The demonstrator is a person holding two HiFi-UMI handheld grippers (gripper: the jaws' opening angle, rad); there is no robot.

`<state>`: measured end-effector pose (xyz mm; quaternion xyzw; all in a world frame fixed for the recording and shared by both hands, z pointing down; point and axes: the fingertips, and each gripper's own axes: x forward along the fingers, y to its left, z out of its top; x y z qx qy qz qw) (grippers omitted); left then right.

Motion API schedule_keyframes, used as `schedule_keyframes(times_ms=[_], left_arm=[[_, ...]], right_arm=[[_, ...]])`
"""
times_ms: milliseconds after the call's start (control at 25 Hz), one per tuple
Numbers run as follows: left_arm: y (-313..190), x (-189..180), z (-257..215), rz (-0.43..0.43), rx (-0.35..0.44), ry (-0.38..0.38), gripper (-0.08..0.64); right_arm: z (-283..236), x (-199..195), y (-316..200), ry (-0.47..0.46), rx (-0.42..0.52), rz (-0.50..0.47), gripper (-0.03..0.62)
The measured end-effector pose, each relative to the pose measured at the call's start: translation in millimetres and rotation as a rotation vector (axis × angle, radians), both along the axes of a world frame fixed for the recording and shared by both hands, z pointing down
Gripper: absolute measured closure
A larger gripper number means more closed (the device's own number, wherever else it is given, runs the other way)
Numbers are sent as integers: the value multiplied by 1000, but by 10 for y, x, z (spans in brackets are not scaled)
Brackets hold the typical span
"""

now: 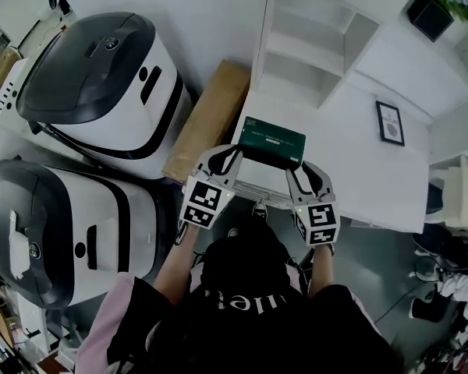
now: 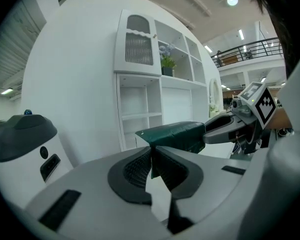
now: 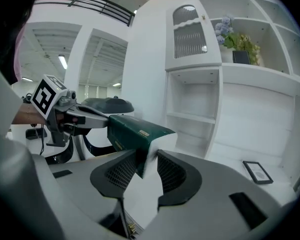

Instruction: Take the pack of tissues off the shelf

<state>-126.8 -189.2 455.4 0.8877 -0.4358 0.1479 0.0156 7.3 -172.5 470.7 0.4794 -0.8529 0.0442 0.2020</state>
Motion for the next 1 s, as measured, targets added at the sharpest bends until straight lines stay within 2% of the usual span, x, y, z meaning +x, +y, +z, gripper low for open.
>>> schedule_keyframes(times_ms=[480,720,1000], left_arm=[[645,98,-130,26,22,53,522],[886,146,-184,-7,26,70,523],[1321,448,-269,-55,35,60,523]], right_arm=[[-245,104,676,57,25,23,437],[-318,159,881,58,39,-8,437],[-386,469,1257,41,49,-53,437]])
